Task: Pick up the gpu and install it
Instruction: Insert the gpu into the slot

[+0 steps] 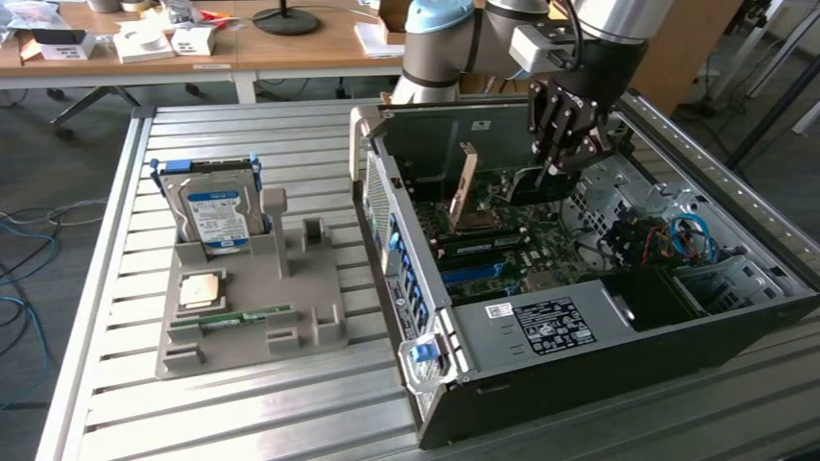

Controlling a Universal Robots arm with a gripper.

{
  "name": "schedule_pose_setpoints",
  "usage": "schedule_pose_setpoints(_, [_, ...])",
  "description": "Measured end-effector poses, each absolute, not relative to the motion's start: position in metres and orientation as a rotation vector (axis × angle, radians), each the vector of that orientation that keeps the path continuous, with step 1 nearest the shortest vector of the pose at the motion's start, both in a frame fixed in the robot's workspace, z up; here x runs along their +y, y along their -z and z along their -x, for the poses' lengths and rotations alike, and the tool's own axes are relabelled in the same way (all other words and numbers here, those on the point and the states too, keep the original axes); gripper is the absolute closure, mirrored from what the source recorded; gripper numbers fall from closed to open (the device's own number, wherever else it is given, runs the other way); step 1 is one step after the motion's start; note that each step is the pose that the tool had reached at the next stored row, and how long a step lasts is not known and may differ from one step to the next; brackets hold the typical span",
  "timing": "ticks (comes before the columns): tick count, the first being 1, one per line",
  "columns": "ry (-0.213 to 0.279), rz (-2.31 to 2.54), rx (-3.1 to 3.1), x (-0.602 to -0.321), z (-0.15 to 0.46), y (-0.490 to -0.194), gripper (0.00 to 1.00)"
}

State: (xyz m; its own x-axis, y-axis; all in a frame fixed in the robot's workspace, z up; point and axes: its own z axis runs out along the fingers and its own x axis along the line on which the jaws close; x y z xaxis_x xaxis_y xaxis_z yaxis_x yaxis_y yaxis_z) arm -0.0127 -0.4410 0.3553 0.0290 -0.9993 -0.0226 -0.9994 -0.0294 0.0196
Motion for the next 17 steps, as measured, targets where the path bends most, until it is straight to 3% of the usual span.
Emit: schedule_pose_setpoints(17, [-0.047, 2.252, 2.187, -0.441, 0.015, -0.3494, 0.74])
